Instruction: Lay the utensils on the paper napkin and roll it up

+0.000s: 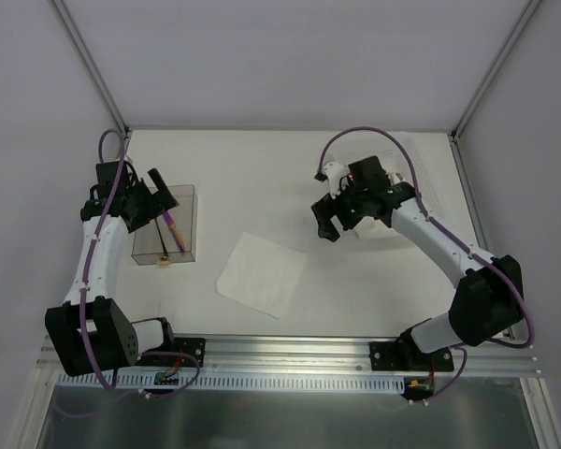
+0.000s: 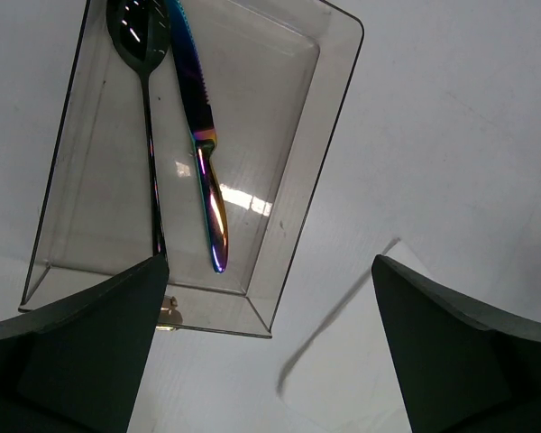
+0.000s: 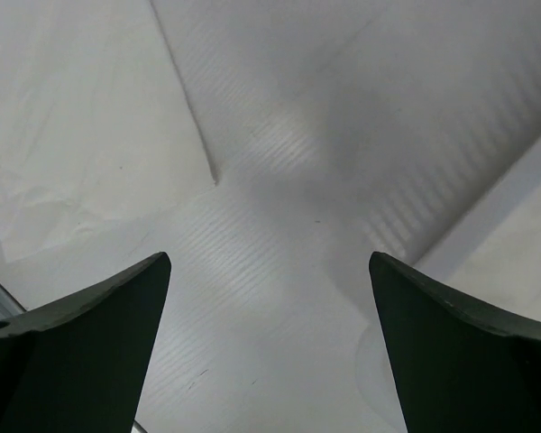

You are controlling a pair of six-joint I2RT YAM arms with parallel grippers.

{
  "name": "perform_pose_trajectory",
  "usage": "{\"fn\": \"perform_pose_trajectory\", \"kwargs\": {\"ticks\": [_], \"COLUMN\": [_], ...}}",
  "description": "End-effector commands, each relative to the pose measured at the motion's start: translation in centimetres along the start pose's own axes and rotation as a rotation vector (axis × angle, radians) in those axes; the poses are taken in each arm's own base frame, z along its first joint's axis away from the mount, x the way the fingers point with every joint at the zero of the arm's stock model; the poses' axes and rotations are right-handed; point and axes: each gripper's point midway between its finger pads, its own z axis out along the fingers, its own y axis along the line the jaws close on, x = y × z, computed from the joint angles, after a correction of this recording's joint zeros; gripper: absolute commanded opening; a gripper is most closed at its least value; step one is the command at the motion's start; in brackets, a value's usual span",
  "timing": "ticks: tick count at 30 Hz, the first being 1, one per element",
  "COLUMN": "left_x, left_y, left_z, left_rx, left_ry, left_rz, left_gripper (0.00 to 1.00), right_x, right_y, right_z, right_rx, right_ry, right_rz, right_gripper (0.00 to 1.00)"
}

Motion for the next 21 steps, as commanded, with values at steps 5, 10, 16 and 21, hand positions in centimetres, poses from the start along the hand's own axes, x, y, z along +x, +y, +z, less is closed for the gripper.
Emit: {"fn": "perform_pose_trajectory", "kwargs": {"ticks": [5, 10, 16, 21], "left_x": [-1.6, -2.2, -1.7, -0.9], "left_y": [-1.9, -3.2, -3.7, -3.6], "left_z": [-1.2, -1.1, -0.9, -0.8], "left_rx": [0.079, 0.127, 0.151, 0.153], "left_ry": [-0.020, 0.005, 0.035, 0.056], "left_rz": [-0.101, -0.144, -0.204, -0.222], "left_gripper": [0.99, 0.99, 0.99, 0.99], "right_x": [1.2, 1.3, 2.1, 1.9], "right_y": [4.9, 8.2, 12.3, 14.7], "right_z": [3.9, 6.9, 8.8, 9.8], "right_rx": [-0.096, -0.112, -0.134, -0.157], "right_ry": [0.096, 0.142, 0.158, 0.154], "right_rz": [-0.253, -0.321, -0.347, -0.371], "right_gripper": [0.91, 0.84, 0.80, 0.77]}}
